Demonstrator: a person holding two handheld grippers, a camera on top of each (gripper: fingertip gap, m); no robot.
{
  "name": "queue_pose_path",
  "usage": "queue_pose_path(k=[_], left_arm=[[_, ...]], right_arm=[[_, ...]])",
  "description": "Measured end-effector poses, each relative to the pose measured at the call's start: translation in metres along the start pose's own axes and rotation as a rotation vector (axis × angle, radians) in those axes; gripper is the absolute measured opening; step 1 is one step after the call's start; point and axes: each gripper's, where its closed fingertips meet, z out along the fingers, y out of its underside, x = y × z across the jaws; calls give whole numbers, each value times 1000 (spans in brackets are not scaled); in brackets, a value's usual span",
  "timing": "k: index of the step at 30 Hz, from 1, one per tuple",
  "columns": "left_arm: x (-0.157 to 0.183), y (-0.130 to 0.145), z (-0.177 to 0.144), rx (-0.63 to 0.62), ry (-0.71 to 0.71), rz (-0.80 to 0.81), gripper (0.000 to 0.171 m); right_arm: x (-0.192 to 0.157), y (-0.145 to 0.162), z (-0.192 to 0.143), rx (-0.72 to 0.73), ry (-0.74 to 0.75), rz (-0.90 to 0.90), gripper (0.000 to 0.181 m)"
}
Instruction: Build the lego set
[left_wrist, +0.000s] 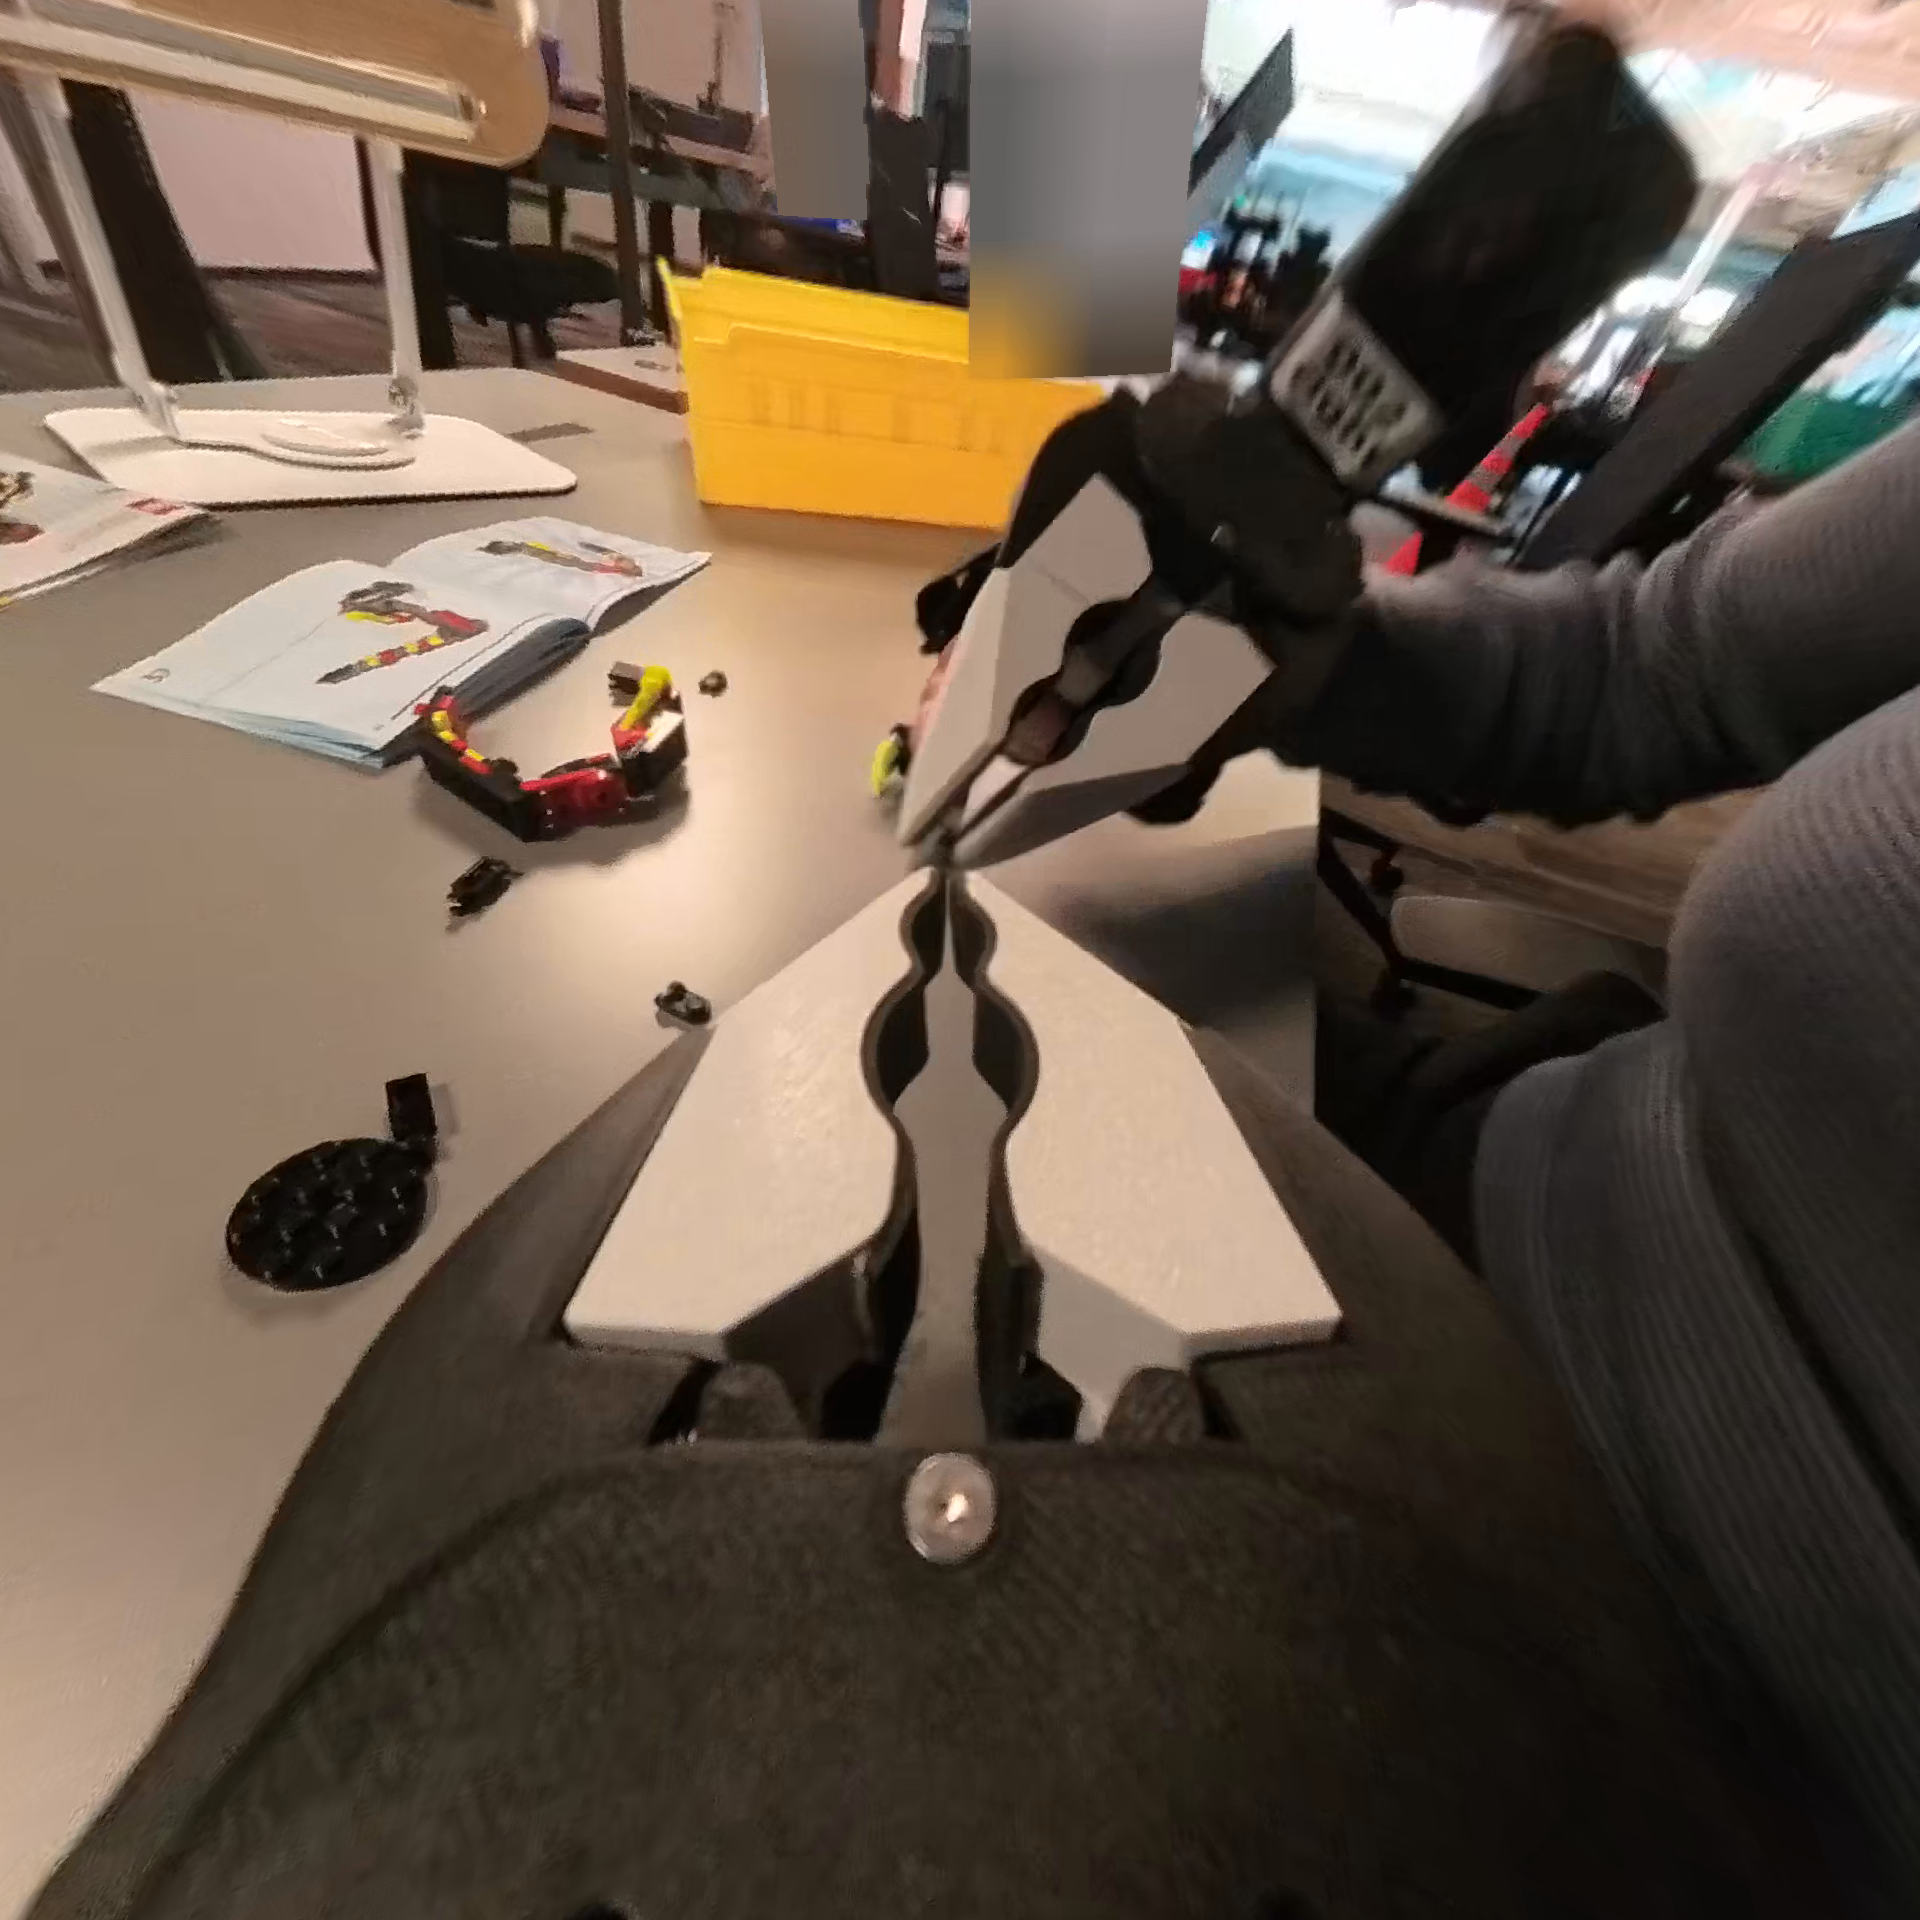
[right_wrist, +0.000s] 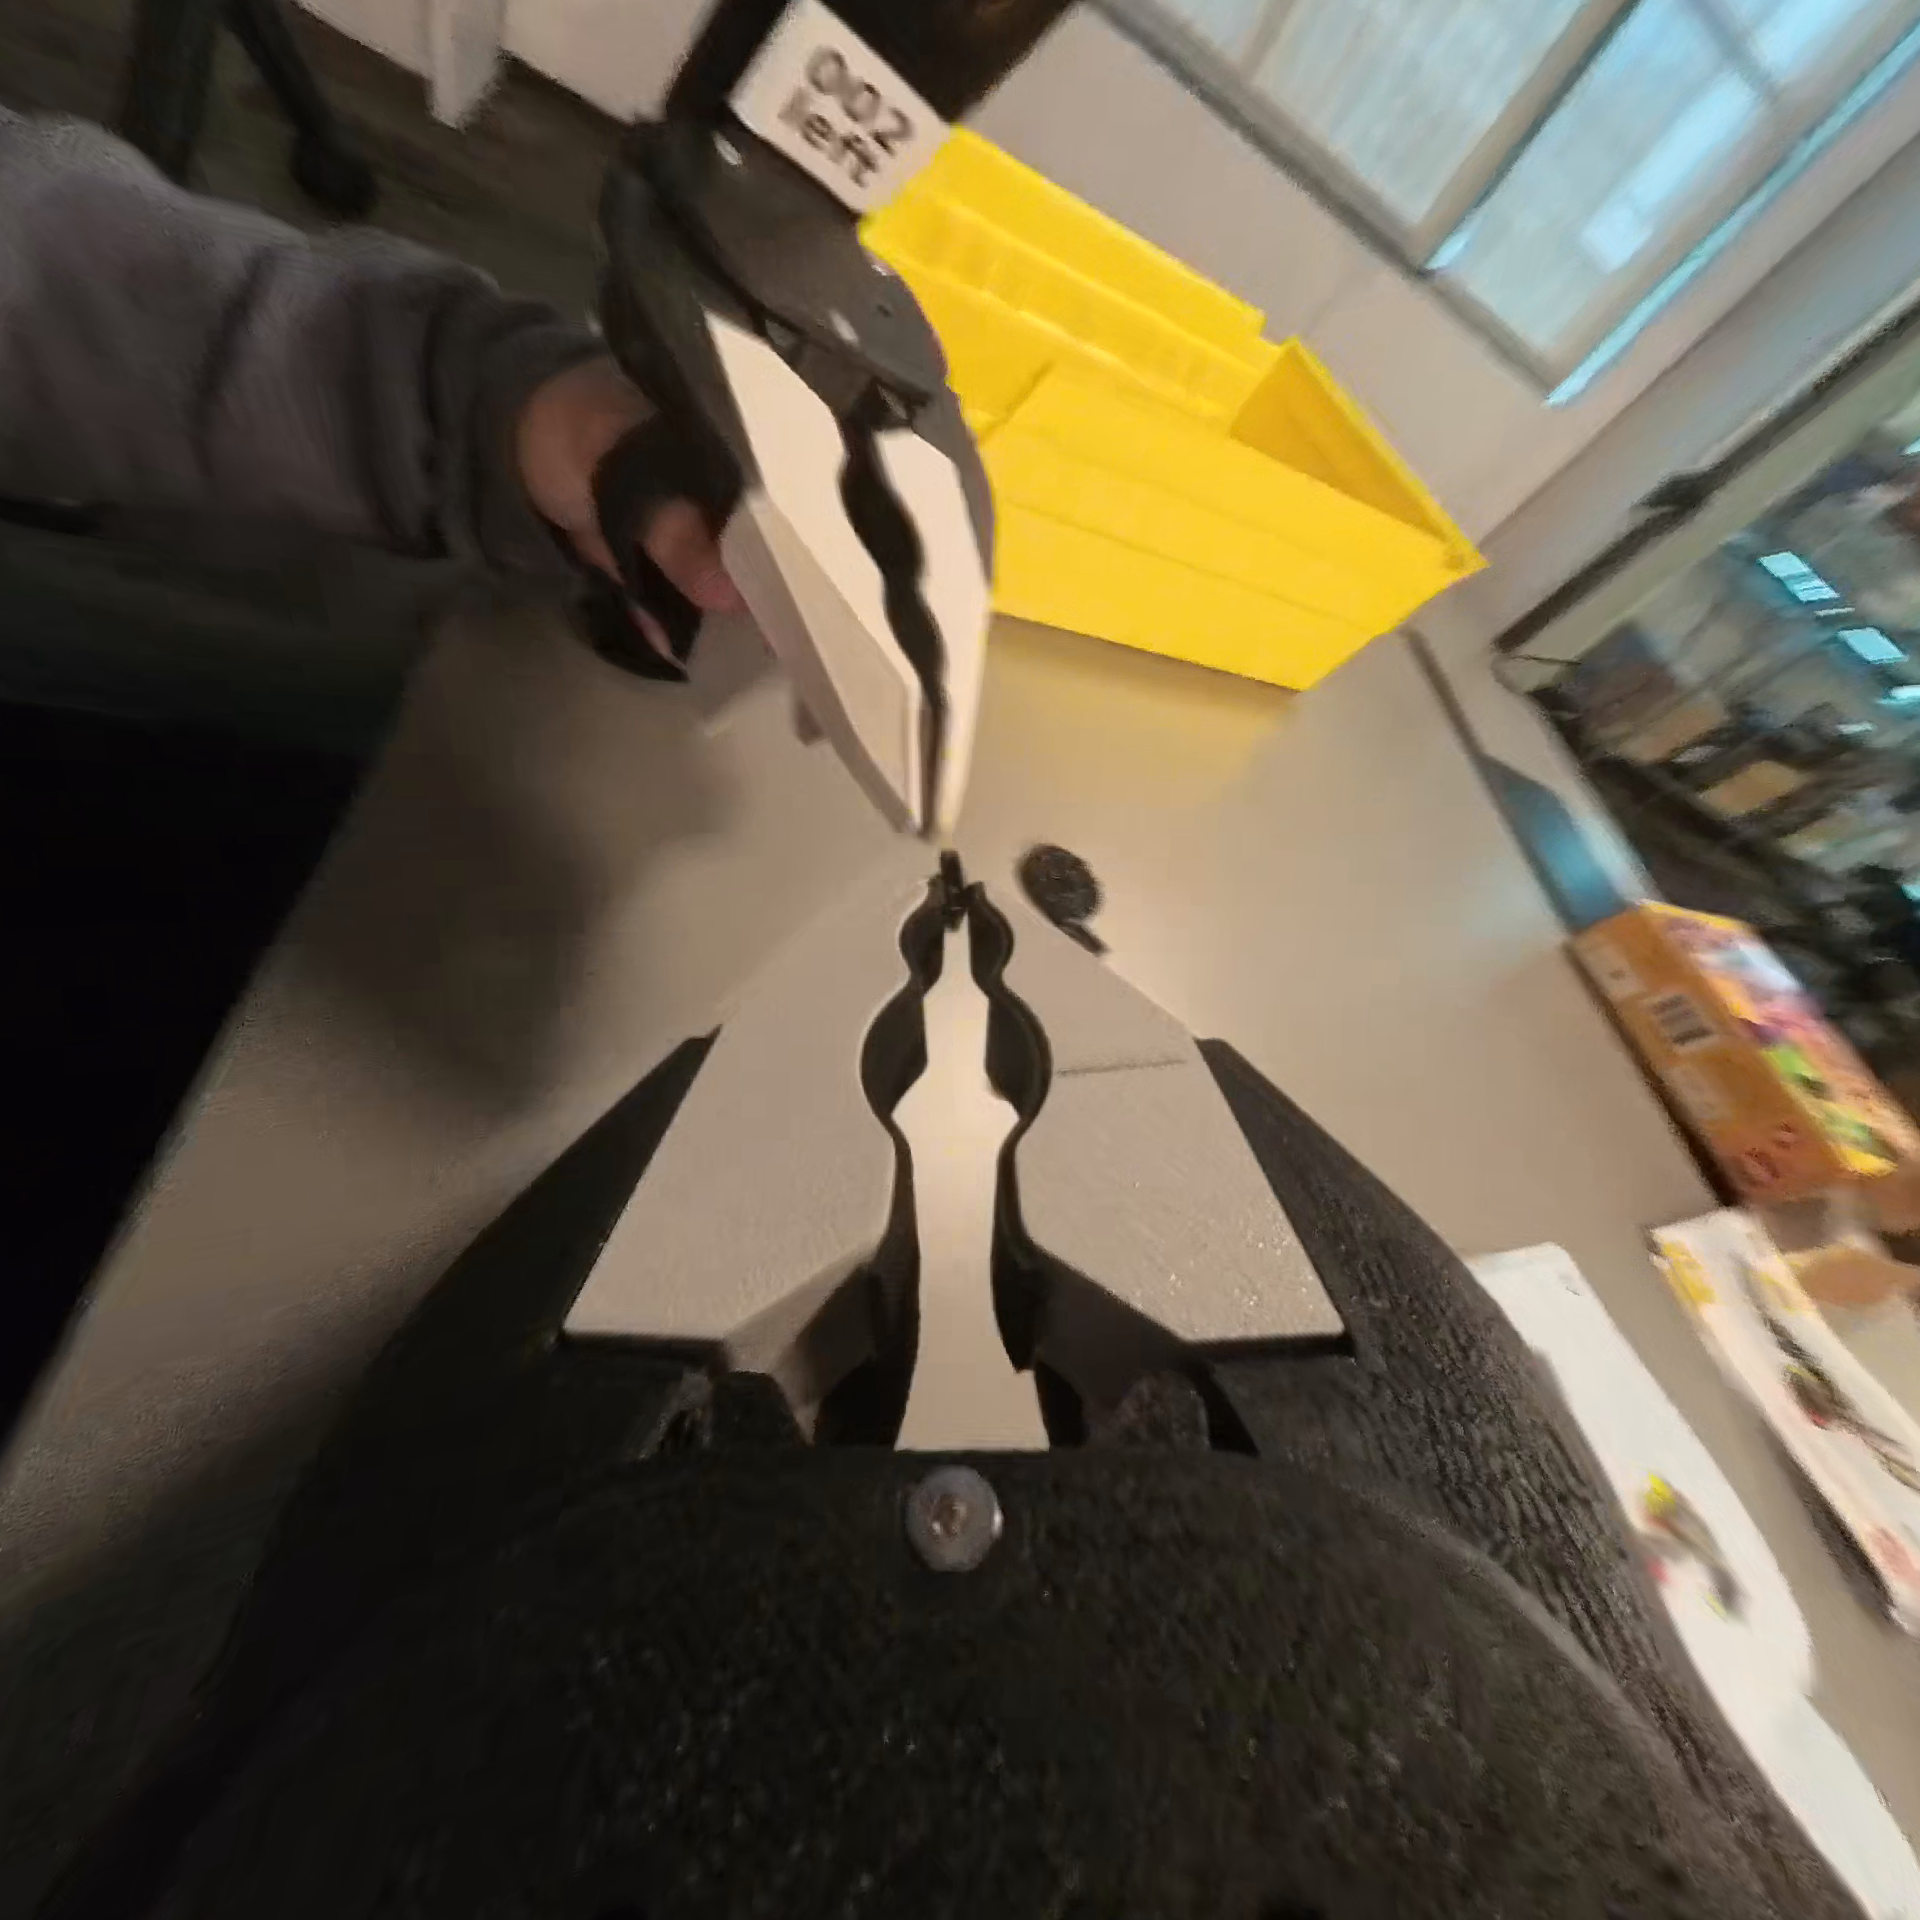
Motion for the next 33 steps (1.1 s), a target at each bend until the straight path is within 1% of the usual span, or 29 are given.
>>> queue_pose_path(k=[2,5,7,9,11,13,16,20,22,29,33], left_arm=[[-7,-9,-8,80,-21,-45,0],[-27,-24,-26,232,-122,-118,1],[-38,-30,-35,296,-189,-137,2],[-47,-32,-40,318,-257,-131,3],[-51,-31,-40,313,-302,-118,4],[-55,-30,-40,305,-340,-114,5],[-61,-32,-45,329,-407,-107,7],[-67,-35,-53,364,-496,-81,9],[-69,-36,-55,366,-531,-58,10],[-74,-35,-53,347,-570,-36,13],[-74,-36,-53,353,-574,-32,13]], right_arm=[[15,12,-1,-10,126,-78,2],[35,24,-7,-22,313,-204,2],[46,31,-14,-23,430,-275,2],[52,41,-18,-91,503,-391,2],[56,49,-21,-157,564,-537,2],[52,58,-15,-214,554,-612,2],[51,57,-10,-208,560,-632,2],[63,52,-19,-157,623,-564,2],[64,49,-22,-138,637,-563,2],[74,50,-29,-136,686,-513,2],[76,51,-32,-154,710,-521,2]])
